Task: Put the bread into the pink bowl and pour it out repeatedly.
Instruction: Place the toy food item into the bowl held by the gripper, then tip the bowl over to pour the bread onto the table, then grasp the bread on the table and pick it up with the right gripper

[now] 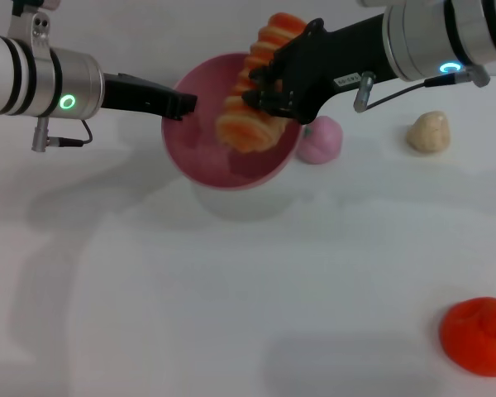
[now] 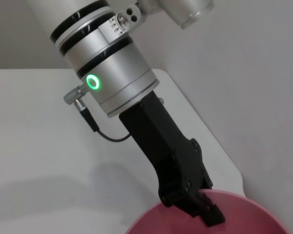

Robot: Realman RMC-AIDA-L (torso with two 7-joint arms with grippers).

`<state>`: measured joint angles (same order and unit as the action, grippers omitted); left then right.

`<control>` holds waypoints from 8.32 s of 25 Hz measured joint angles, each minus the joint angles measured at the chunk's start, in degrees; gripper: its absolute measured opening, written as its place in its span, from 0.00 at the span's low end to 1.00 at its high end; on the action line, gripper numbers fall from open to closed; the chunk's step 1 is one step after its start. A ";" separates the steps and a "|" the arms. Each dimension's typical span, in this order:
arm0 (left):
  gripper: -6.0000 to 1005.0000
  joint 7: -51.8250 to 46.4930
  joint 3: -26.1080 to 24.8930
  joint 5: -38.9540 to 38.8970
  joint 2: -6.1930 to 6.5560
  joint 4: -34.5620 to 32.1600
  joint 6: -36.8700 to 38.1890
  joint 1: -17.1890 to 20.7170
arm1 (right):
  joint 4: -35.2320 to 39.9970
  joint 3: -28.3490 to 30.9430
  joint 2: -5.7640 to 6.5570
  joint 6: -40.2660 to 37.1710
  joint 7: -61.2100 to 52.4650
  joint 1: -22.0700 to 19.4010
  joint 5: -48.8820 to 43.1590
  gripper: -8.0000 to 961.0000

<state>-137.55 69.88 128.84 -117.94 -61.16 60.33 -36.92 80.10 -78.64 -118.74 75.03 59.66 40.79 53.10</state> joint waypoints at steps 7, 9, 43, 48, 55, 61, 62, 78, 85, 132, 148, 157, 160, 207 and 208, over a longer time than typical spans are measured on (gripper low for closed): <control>0.04 0.08 -0.02 0.01 0.00 1.12 -0.08 -0.08 | 0.23 0.12 0.00 -0.75 0.02 0.07 0.16 0.35; 0.04 0.29 -0.02 0.01 0.00 1.74 -0.22 -0.26 | 0.36 -0.04 0.00 -1.03 0.02 0.08 0.23 0.43; 0.04 0.00 13.19 -3.83 -0.27 3.65 -13.11 -1.79 | -3.92 2.55 -0.71 -44.88 32.55 -18.56 35.97 0.46; 0.04 -0.08 20.88 -5.53 -0.52 3.98 -20.13 -2.06 | -5.41 4.39 -0.87 -46.83 40.04 -19.93 44.06 0.46; 0.04 -0.08 27.08 -7.92 -0.58 5.21 -28.25 -1.70 | -12.01 5.11 -0.71 -43.28 57.91 -21.14 64.53 0.46; 0.04 0.34 33.63 -9.71 -0.62 5.09 -36.42 -0.76 | -17.21 5.79 -0.62 -37.87 70.06 -22.03 76.76 0.46; 0.04 0.34 33.63 -9.71 -0.62 5.09 -36.42 -0.76 | -18.10 5.81 -0.60 -36.64 72.50 -22.25 79.14 0.46; 0.04 -0.08 52.39 -10.33 -0.88 5.21 -65.18 1.92 | -22.05 11.65 -0.50 -29.31 75.98 -24.16 83.55 0.46; 0.04 -0.09 53.50 -10.24 -0.83 5.28 -68.17 2.28 | -22.10 11.45 -0.53 -28.26 76.41 -24.18 84.19 0.46; 0.04 -1.78 21.22 -9.71 0.08 20.75 -47.62 -13.17 | -30.60 5.77 -0.40 -25.79 76.17 -21.79 83.82 0.49; 0.04 5.42 -6.14 -2.68 3.63 20.97 -14.06 -17.15 | -31.92 5.01 0.31 -35.04 66.13 -20.26 75.15 0.50; 0.04 1.90 -11.18 3.01 7.00 21.91 -3.25 -17.15 | -26.59 5.61 1.39 -40.32 43.51 -17.51 51.00 0.51; 0.04 1.34 -11.82 3.02 8.08 22.39 -0.58 -16.26 | -23.92 5.62 1.74 -40.57 33.39 -16.58 40.43 0.51; 0.04 2.20 -11.89 3.70 8.58 21.92 0.90 -12.70 | -24.75 -5.51 -0.13 15.38 -2.21 10.86 -7.86 0.68; 0.04 2.20 -11.99 3.70 8.59 22.22 0.92 -12.59 | -24.73 -5.95 -0.10 16.27 -2.20 11.04 -7.85 0.68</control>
<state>-135.35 57.89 132.54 -109.35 -38.94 61.25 -49.51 55.38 -84.59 -118.84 91.30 57.46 51.83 45.25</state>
